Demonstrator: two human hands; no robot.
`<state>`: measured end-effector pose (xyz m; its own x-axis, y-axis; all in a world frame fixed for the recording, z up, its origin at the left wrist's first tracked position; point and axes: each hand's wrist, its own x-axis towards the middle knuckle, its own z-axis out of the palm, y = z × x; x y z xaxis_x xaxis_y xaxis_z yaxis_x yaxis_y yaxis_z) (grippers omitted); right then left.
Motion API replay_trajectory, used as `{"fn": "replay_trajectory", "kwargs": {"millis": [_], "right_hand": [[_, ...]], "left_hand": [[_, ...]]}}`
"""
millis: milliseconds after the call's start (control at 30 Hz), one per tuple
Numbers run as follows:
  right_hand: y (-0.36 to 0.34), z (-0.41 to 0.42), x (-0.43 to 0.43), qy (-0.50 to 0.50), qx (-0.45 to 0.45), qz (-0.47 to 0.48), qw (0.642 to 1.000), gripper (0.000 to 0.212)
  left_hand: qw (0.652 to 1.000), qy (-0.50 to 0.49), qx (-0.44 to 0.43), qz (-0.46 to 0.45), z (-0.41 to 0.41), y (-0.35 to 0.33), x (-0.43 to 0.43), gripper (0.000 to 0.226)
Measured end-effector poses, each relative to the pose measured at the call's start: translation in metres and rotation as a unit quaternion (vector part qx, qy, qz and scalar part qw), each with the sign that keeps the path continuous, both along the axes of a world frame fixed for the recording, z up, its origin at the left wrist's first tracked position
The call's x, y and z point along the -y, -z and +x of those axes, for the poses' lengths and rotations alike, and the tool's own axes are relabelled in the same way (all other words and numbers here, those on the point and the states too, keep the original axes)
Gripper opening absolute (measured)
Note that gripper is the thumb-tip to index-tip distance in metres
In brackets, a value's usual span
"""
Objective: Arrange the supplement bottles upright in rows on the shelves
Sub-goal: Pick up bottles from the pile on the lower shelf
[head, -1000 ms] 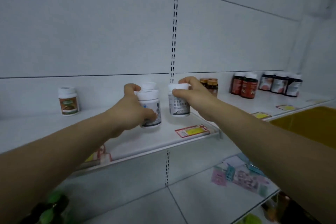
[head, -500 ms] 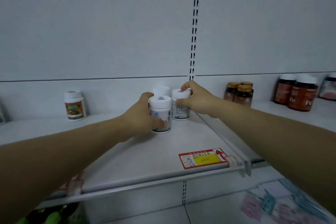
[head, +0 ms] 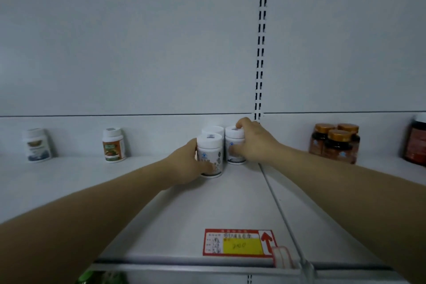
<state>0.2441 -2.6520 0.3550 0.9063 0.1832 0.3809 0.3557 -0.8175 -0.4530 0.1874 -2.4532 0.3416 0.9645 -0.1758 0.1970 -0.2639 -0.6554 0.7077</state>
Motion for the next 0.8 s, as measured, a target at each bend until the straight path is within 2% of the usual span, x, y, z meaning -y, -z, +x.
{"fn": "replay_trajectory", "kwargs": {"millis": [100, 333, 400, 500, 667, 800], "right_hand": [[0.001, 0.002, 0.000, -0.009, 0.005, -0.013, 1.000, 0.061], [-0.006, -0.007, 0.006, -0.033, -0.030, -0.036, 0.998, 0.070], [-0.014, -0.011, 0.012, -0.032, -0.026, -0.053, 0.998, 0.071], [-0.037, -0.016, 0.014, -0.032, -0.005, -0.062, 0.998, 0.065], [-0.068, -0.029, -0.019, -0.084, 0.001, -0.065, 0.994, 0.059], [-0.076, -0.047, -0.077, -0.136, 0.011, -0.094, 0.986, 0.060]], "left_hand": [[1.000, -0.001, -0.003, 0.029, 0.001, -0.004, 0.003, 0.076], [0.997, 0.014, -0.042, 0.060, -0.003, -0.011, 0.009, 0.080], [0.996, -0.006, -0.056, 0.065, -0.007, -0.017, 0.008, 0.079], [0.989, -0.071, -0.069, 0.110, -0.017, -0.029, 0.000, 0.091], [0.973, -0.115, -0.027, 0.199, -0.056, -0.044, -0.030, 0.083], [0.958, -0.154, 0.011, 0.241, -0.094, -0.050, -0.074, 0.076]]}}
